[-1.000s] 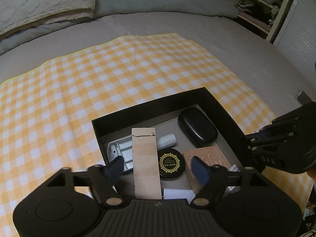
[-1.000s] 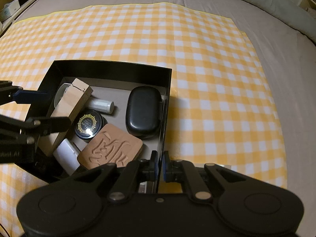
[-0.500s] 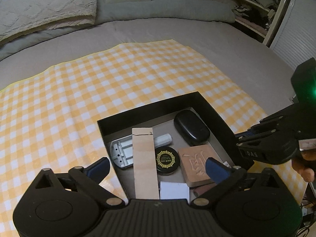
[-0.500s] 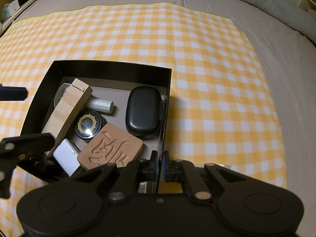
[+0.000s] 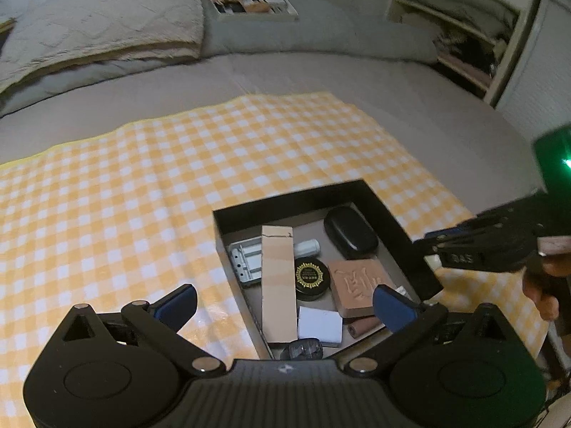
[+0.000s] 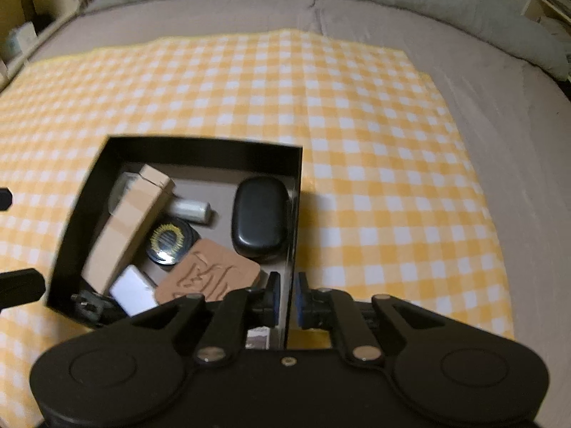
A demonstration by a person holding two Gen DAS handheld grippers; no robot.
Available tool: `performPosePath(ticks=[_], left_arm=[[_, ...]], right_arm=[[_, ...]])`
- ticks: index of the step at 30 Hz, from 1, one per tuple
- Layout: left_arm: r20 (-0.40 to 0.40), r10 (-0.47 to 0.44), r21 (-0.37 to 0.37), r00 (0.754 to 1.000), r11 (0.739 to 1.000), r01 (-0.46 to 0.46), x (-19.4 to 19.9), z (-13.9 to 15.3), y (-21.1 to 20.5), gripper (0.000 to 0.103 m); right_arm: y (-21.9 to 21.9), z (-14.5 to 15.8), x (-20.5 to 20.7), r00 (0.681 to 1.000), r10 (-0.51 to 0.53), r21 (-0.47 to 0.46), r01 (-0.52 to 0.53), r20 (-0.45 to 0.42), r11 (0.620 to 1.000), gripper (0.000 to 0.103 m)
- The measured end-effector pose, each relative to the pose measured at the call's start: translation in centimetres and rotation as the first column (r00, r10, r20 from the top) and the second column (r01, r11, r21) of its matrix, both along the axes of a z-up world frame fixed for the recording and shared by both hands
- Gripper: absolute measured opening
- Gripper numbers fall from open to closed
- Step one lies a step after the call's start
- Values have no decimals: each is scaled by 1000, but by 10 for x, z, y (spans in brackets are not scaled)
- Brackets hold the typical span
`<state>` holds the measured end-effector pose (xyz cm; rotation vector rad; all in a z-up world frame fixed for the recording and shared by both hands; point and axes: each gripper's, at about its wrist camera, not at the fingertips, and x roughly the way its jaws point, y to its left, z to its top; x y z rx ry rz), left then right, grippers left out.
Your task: Organize rigid objects
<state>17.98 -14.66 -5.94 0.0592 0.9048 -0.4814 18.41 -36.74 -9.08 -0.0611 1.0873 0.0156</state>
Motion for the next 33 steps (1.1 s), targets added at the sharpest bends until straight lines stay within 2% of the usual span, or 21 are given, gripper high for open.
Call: performPosePath(ticks=[3, 8, 11, 15, 18, 23, 27, 33], left_arm=[[14, 42, -43, 999, 998, -42, -11, 11, 10, 103], [51, 81, -87, 995, 993, -76, -35, 29, 22, 103], [60, 84, -116, 995, 990, -77, -50, 39, 28, 103], [116, 102, -131, 988, 988, -87, -74, 54, 33, 103], [148, 118, -172, 982, 981, -92, -93, 65, 42, 103], [180, 139, -225, 974, 970, -97, -120, 76, 56, 103], [226, 166, -217, 960, 969, -116, -139, 78, 62, 103], [321, 172, -127, 931, 982, -137, -164, 76, 64, 103]], right_arm=[[-1, 21, -18, 998, 7, 29, -9, 58, 1000, 25], [-2, 53, -47, 988, 8, 65, -18, 157, 998, 32], [1, 72, -67, 976, 4, 100, -26, 220, 995, 43], [6, 98, -100, 949, -8, 131, -36, 316, 991, 54], [9, 112, -123, 928, -20, 141, -35, 372, 989, 59], [15, 121, -158, 894, -41, 121, -15, 447, 993, 63], [19, 124, -184, 863, -48, 124, -17, 502, 992, 71], [28, 121, -211, 830, -41, 119, -30, 556, 992, 79]])
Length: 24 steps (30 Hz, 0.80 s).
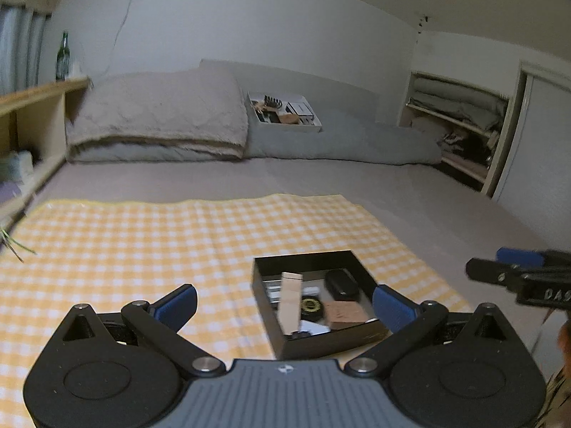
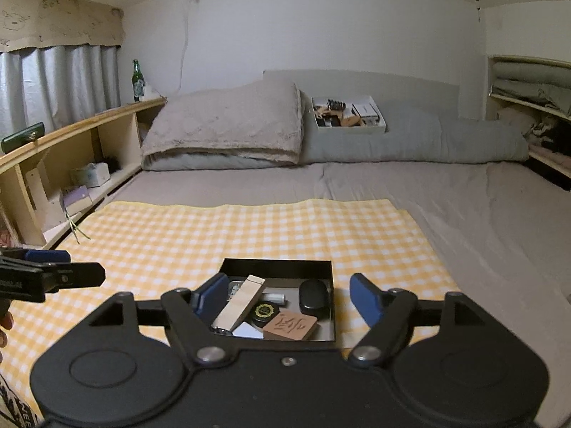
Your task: Organize rigid objects
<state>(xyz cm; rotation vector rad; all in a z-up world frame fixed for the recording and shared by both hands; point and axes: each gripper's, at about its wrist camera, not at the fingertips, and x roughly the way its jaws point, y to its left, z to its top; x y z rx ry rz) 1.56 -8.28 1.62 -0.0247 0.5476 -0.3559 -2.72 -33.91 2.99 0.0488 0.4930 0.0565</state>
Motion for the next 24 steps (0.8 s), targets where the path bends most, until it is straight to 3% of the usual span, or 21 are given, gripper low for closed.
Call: performPosePath(ticks=[8, 12, 24], left_arm=[[46, 38, 51, 998, 998, -40, -14, -4, 3, 103], [66, 43, 71, 997, 996, -48, -18, -5, 2, 103], [74, 56, 83, 996, 995, -62, -20, -8, 5, 103]], right_arm=[[13, -8, -19, 999, -19, -20, 20, 46, 1000, 89], [17, -11, -23, 998, -33, -43, 35, 58, 998, 100], [19, -16, -26, 995, -54, -57, 59, 88, 997, 103]])
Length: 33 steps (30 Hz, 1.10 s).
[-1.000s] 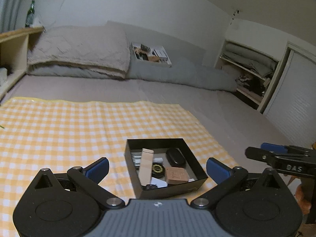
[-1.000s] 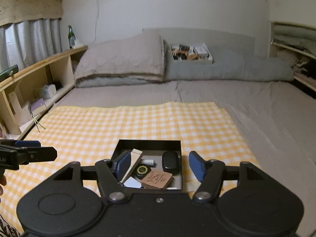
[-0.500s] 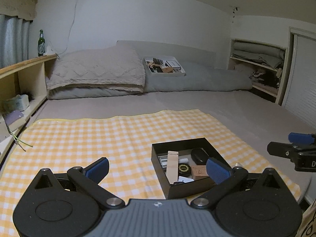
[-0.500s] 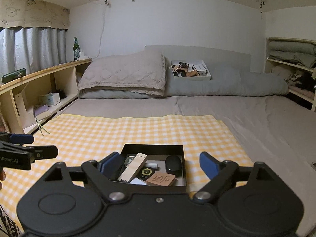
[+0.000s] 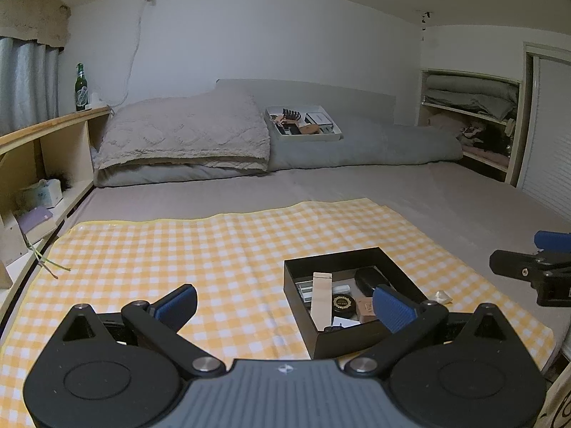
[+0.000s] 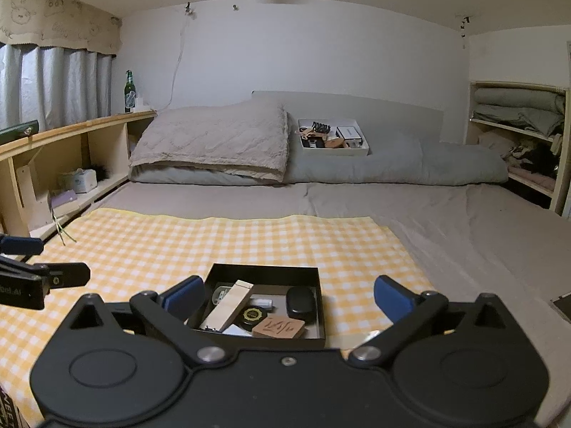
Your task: Organize rigid objects
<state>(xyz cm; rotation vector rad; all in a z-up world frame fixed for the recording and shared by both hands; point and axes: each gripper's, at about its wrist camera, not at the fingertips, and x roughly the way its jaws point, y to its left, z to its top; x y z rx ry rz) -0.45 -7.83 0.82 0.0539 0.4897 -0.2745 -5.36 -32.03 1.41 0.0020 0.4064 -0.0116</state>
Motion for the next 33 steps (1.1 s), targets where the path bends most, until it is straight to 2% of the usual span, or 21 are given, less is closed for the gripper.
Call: performPosePath(ticks=[33], left_arm=[[7, -18, 7, 1000, 1000, 18, -2, 1, 5, 103]], right_arm=[[5, 0, -3, 1000, 13, -28, -13, 5, 1000, 103]])
